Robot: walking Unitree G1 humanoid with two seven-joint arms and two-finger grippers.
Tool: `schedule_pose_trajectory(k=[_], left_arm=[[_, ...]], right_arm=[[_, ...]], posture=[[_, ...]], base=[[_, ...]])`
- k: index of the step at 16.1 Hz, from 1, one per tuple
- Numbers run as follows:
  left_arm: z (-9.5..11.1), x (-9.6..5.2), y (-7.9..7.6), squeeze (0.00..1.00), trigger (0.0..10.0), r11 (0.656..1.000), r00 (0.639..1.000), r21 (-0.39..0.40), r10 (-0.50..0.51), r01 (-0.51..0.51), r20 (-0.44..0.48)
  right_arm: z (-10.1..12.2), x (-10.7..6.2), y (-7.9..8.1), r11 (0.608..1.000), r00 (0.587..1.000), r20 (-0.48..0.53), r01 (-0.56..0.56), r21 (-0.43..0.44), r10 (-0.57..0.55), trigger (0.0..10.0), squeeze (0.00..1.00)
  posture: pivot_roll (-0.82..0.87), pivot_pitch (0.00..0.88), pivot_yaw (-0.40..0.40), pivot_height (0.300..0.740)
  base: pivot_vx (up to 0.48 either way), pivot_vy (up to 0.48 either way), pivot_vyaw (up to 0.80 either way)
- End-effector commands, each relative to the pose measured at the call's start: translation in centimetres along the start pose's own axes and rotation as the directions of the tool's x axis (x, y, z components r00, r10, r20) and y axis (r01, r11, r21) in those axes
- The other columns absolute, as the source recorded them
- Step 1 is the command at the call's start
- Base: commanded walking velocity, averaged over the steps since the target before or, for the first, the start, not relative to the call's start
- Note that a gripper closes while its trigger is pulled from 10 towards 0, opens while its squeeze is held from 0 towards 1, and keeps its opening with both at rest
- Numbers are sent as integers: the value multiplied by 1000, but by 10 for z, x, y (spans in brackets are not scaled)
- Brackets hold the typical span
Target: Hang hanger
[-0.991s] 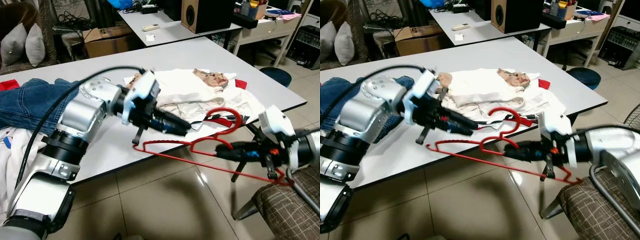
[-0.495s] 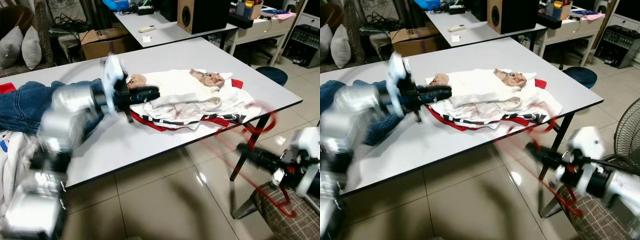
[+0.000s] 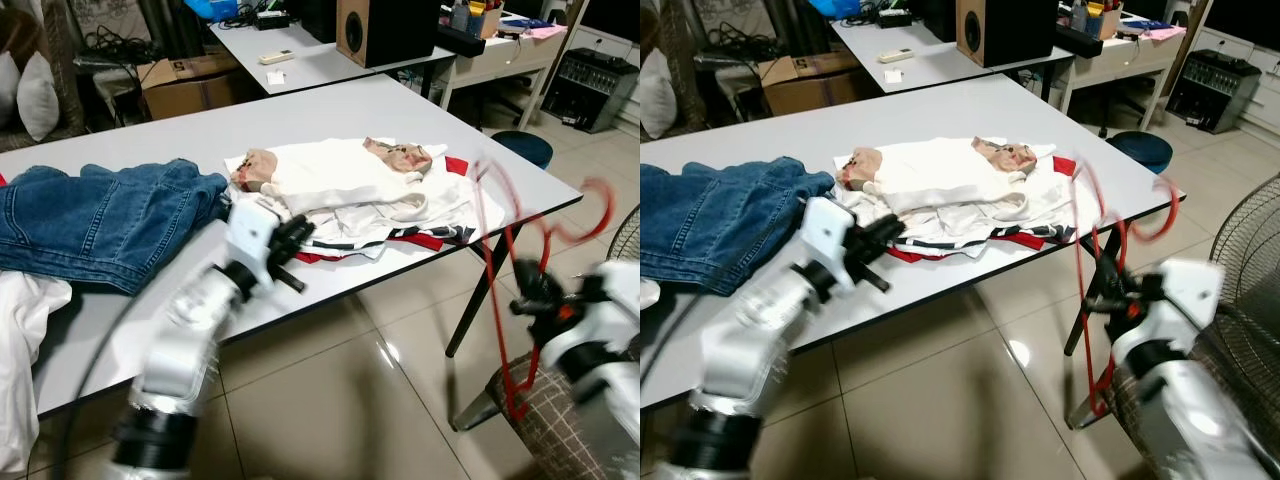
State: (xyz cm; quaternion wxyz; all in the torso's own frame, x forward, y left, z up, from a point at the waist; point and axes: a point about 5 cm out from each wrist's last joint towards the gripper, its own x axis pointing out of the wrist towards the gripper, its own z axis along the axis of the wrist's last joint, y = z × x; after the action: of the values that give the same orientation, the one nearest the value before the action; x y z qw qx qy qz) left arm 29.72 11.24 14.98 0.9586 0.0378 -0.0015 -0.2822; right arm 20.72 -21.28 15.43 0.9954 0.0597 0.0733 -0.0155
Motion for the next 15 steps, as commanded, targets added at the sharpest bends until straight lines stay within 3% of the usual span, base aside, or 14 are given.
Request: schedule_pose_trajectory(k=[1, 2, 5, 8, 12, 15], left_arm=[[2, 0, 2, 0, 10000, 996, 996, -7, 89, -89, 8], [2, 2, 1, 0, 10000, 993, 993, -10, 118, -118, 5], [2, 7, -5, 0, 10000, 994, 994, -6, 111, -111, 7], [1, 10, -6, 0, 10000, 991, 991, -21, 134, -134, 3], [2, 12, -9, 0, 10000, 992, 992, -28, 127, -127, 11], [0, 11, -9, 0, 10000, 990, 991, -32, 137, -137, 11]], right_arm=[[5, 4, 4, 999, 999, 40, 28, -33, -27, 10000, 0], [12, 8, 7, 995, 997, 83, 13, -97, -5, 10000, 0], [9, 7, 8, 999, 997, 71, -21, -37, 24, 10000, 0], [3, 4, 20, 995, 996, 53, -71, -76, 75, 10000, 0], [2, 1, 29, 989, 989, 44, -135, -63, 138, 10000, 0], [1, 2, 31, 987, 988, 34, -146, -60, 149, 10000, 0]], posture=[[-84, 0, 49, 740], [-86, 0, 49, 740], [-94, 0, 53, 740], [-108, 0, 61, 740], [-116, 0, 59, 740], [-113, 0, 52, 740]], base=[[0, 0, 0], [0, 0, 0], [247, 0, 0], [250, 0, 0], [282, 0, 0], [292, 0, -800]])
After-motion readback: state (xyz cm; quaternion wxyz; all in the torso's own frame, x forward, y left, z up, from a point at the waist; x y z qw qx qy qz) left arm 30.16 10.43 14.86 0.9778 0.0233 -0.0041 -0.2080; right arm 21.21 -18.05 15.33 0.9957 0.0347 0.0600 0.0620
